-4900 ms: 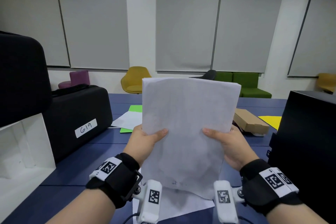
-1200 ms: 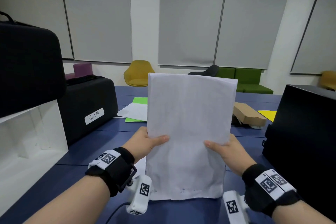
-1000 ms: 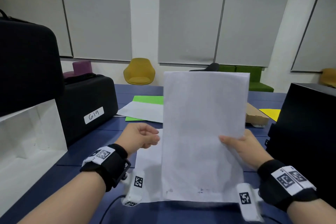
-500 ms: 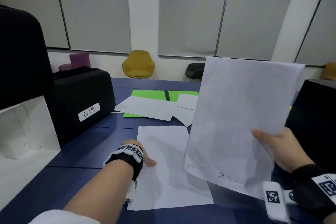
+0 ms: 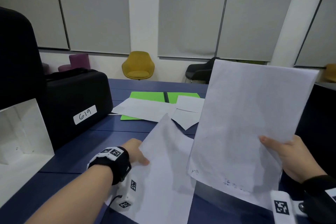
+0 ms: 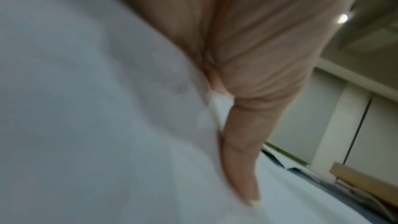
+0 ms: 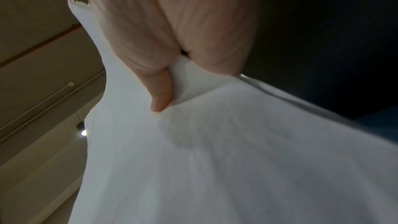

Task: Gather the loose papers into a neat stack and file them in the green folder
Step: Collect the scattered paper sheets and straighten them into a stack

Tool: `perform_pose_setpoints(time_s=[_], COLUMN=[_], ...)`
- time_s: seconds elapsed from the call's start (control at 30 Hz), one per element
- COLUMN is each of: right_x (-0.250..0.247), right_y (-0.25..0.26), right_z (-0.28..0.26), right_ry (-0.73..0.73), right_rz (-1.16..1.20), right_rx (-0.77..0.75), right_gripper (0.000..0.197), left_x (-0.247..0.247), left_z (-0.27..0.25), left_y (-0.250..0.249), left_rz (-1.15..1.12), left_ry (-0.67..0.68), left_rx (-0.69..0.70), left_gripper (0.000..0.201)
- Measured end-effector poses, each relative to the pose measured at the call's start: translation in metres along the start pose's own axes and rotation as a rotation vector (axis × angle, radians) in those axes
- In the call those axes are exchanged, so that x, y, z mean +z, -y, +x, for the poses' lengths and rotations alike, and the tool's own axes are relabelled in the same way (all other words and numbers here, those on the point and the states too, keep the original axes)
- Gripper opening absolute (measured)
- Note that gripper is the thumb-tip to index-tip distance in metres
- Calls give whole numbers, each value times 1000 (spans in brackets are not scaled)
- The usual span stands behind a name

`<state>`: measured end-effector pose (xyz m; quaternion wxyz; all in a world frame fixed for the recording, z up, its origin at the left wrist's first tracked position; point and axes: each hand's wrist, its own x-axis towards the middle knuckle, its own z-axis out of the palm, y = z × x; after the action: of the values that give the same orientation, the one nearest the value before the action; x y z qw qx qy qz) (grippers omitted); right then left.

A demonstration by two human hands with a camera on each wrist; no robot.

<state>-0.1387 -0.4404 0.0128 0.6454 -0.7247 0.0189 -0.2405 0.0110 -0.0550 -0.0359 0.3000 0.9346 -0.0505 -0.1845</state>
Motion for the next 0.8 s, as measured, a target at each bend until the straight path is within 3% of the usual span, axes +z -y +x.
perform_pose_setpoints(time_s=[0.07,0.1,0.2,0.23,0.33,0.47,0.53,0.63,0.7,0.8], right_x=[-1,0,8,11,19,26,30,37,39,43], right_y=[-2,-2,3,5,6,-2,-5,-11,-17,-26], right_z=[5,8,22,27,43,63,71,80,84,87], right_ry=[2,4,4,2,-12,-50,-62,-91,-81,-57], right_rz=[-23,-27,16,25,31,-40,-57,-92,-87,-70], right_rx=[-3,-15,-21,-14,-7,-23,-39,-10,28,43], right_gripper=[90,85,32,23,33,87,78,15,16,60], left_x=[-4,-5,-12,-15,-20,-11,-6,-1,2,4], left_z=[7,14,43,57,100,149,168,193,206,221], left_y=[-2,-5,-20,-26,-42,-70,-86,-105,-112,-112], left_rz=[-201,-298,-504,-518,-316,-71,-6,157,254,342], left_ry=[-41,-91,-237,-261,-296,-303,-276,-178,-102,14], left_rx=[79,96,96,93,80,126,157,187,168,116], left_gripper=[13,11,7,10,26,31,35,42,52,67])
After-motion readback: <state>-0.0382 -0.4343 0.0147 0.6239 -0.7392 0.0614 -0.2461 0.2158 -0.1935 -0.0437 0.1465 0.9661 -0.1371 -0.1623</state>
